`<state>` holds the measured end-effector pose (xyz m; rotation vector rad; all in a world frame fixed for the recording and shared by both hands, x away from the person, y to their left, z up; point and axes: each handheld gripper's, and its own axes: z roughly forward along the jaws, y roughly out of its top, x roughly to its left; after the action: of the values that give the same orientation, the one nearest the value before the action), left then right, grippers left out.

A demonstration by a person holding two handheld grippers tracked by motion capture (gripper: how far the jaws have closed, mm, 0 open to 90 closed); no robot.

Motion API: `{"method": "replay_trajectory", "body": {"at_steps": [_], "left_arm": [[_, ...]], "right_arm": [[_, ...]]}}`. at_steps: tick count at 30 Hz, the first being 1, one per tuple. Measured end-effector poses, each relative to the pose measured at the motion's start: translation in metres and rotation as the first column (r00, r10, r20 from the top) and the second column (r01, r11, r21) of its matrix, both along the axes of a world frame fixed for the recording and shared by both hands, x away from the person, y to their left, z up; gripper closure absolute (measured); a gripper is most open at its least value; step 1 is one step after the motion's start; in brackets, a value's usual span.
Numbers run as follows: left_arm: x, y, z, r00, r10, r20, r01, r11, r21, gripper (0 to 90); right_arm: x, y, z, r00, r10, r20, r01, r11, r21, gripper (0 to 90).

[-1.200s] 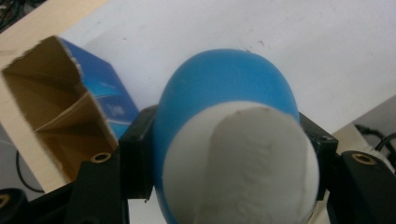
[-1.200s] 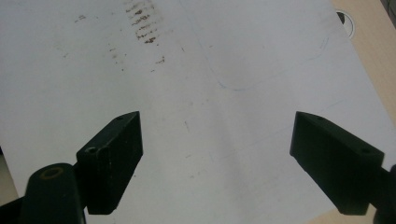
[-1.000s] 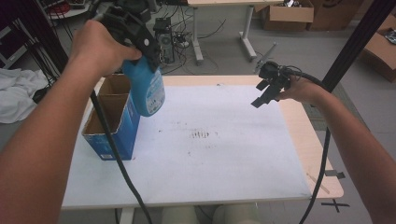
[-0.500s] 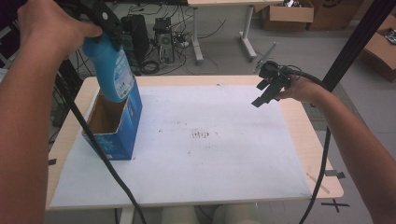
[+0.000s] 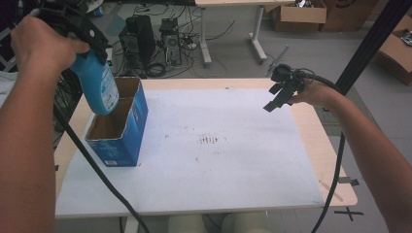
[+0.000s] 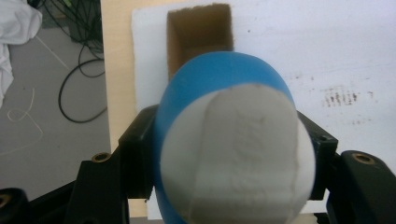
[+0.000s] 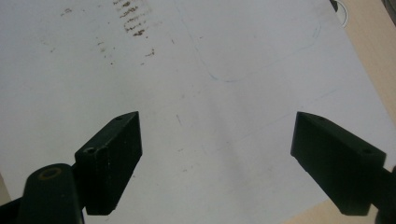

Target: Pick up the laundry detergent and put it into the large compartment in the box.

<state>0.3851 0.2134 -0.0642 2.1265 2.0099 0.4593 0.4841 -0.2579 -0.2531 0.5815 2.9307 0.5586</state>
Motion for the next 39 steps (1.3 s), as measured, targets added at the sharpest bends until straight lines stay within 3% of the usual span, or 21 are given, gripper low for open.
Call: {"method": "replay_trajectory", "body": {"at_steps": [8,16,26,39], "left_arm": [[0.008,0.010,-0.032,0.9998,0.012,-0.016,-0.012,0.9999,-0.002,38.0],[0.012,0.021,-0.074,0.9994,0.021,-0.027,-0.021,0.9997,-0.009,38.0],[0.017,0.025,-0.114,0.9993,0.018,-0.032,-0.019,0.9998,-0.011,38.1],[0.027,0.026,-0.167,0.9968,0.011,-0.080,-0.012,0.9999,-0.011,38.0]], "right_arm": [[0.001,-0.003,-0.002,1.0000,-0.002,-0.004,0.002,1.000,-0.002,16.5],[0.002,-0.008,-0.004,0.9997,-0.022,-0.009,0.022,1.000,-0.007,16.4],[0.004,-0.001,-0.009,0.9998,-0.011,-0.015,0.011,1.000,-0.009,16.5],[0.004,0.000,-0.011,0.9998,-0.013,-0.016,0.012,1.000,-0.021,16.4]]}}
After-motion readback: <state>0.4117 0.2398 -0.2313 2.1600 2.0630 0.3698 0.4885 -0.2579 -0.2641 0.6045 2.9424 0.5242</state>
